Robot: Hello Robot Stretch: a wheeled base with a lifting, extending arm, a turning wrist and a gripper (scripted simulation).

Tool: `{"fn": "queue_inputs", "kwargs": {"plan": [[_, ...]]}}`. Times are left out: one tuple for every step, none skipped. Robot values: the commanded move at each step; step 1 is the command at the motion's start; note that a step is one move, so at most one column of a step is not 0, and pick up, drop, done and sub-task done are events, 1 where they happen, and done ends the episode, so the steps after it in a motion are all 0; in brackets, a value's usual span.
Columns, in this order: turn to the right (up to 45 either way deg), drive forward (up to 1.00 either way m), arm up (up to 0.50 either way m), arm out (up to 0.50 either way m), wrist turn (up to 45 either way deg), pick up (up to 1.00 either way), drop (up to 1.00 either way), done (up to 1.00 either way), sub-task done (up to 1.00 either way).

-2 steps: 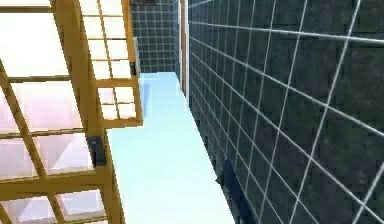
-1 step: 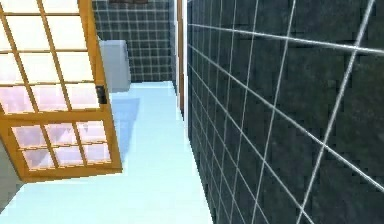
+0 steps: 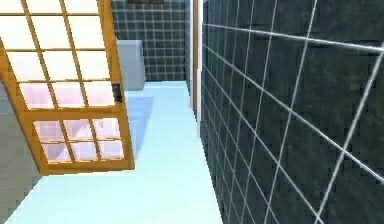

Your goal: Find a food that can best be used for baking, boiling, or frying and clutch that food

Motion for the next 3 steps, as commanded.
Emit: {"fn": "queue_inputs", "kwargs": {"plan": [[0.0,0.05,0.0,0.0,0.0,0.0,0.0,0.0,0.0],[-45.0,0.0,0.0,0.0,0.0,0.0,0.0,0.0,0.0],[-3.0,0.0,0.0,0.0,0.0,0.0,0.0,0.0,0.0]]}}
